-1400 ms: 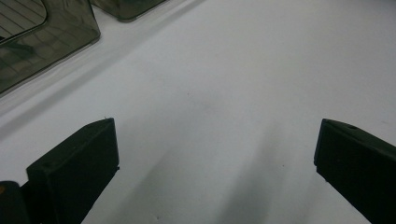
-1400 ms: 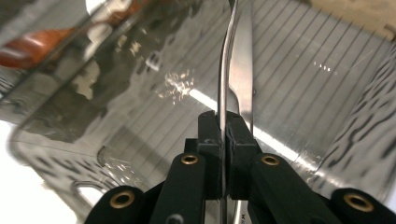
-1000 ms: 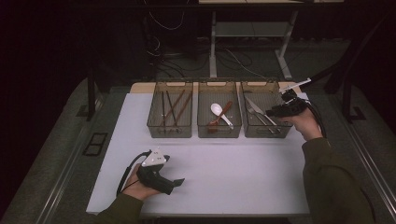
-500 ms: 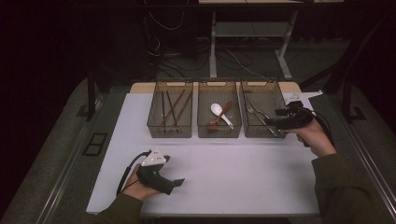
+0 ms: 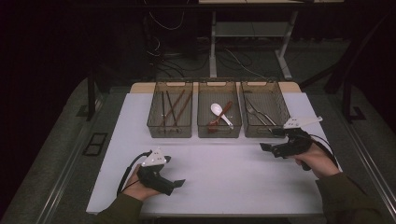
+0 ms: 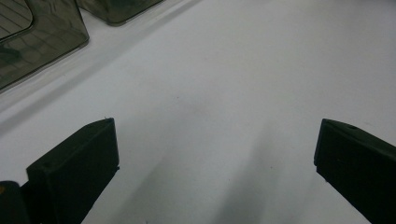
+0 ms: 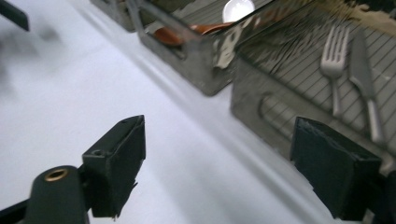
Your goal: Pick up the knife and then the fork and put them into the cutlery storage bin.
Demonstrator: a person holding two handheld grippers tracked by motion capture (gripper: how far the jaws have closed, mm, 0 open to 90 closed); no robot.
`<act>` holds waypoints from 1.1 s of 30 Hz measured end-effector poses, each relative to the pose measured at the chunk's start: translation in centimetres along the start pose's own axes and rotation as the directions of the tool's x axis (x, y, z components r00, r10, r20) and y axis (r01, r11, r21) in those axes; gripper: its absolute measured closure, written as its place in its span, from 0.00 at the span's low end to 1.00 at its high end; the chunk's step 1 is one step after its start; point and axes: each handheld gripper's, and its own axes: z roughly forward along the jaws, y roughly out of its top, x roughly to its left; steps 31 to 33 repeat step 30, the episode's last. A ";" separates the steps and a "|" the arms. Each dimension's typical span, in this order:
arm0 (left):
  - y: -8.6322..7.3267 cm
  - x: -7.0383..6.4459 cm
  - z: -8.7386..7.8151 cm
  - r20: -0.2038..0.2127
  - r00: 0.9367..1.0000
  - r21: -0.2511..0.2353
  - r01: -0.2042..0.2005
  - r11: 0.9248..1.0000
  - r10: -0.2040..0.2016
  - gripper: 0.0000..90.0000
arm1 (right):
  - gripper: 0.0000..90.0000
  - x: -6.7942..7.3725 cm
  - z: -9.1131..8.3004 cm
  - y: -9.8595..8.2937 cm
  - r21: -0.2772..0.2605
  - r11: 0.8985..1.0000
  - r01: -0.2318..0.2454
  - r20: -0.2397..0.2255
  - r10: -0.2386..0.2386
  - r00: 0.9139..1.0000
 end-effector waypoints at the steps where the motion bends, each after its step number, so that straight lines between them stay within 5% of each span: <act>1: 0.0 0.0 0.0 0.001 1.000 0.000 -0.001 1.000 0.001 0.00 | 0.20 0.3 -0.1 -0.3 -0.001 1.000 0.001 -0.002 -0.001 1.000; 20: 0.0 -0.2 0.0 0.005 1.000 0.002 -0.002 1.000 0.002 0.00 | 0.20 3.8 0.0 -5.6 0.034 0.999 0.033 -0.032 -0.032 0.999; 33: 0.0 -0.2 0.0 0.006 1.000 0.003 -0.005 1.000 0.005 0.00 | 0.20 4.4 0.2 -6.1 0.048 0.998 0.047 -0.045 -0.045 0.998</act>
